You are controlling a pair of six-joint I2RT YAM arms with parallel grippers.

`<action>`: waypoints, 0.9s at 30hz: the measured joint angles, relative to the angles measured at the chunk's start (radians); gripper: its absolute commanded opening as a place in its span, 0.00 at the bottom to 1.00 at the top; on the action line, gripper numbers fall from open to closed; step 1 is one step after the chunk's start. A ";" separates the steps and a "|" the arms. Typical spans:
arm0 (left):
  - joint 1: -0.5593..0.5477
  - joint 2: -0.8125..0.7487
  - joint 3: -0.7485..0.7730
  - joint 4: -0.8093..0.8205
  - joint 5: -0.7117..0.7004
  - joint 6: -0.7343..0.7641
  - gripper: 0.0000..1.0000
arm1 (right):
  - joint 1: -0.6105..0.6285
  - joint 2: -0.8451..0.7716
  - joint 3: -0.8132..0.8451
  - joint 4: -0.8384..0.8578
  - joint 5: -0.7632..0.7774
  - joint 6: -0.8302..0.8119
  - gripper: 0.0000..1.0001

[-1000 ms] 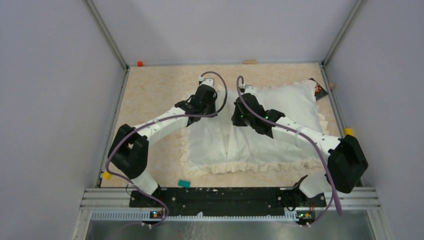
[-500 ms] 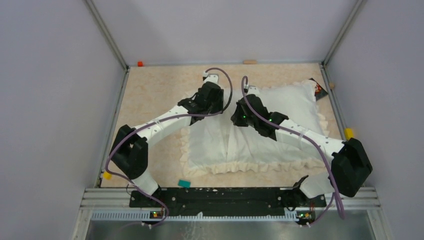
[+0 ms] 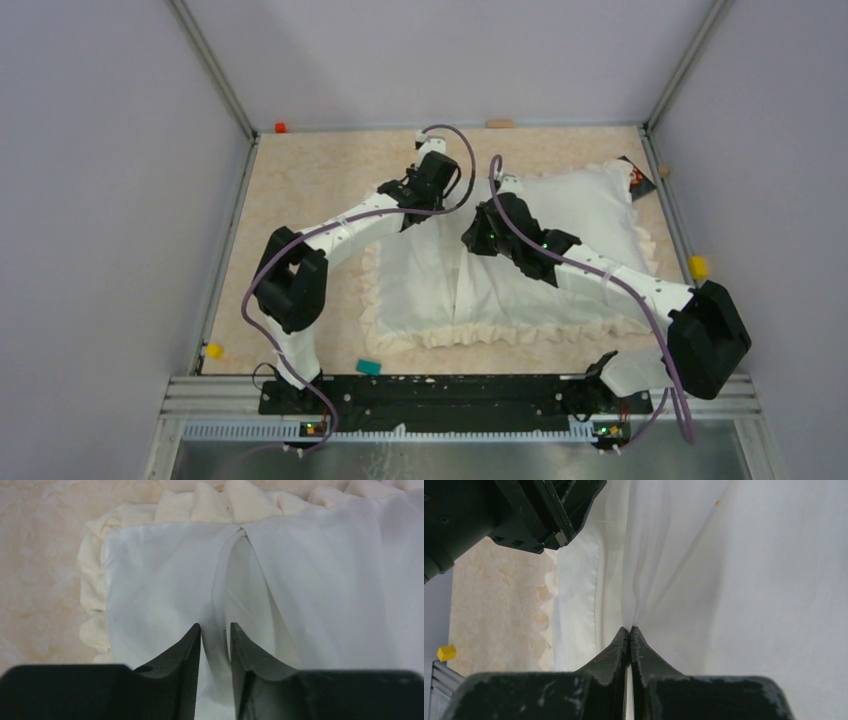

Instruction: Put the pillow into the pillowcase

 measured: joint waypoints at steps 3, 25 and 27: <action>0.000 0.003 0.000 -0.016 -0.014 0.005 0.01 | 0.000 -0.002 -0.001 0.006 -0.002 0.001 0.00; 0.129 0.024 -0.144 0.208 0.704 -0.290 0.00 | 0.000 -0.070 -0.006 0.040 -0.013 0.009 0.00; 0.136 0.074 -0.150 0.224 0.703 -0.293 0.00 | 0.000 -0.072 -0.006 0.044 -0.018 0.009 0.00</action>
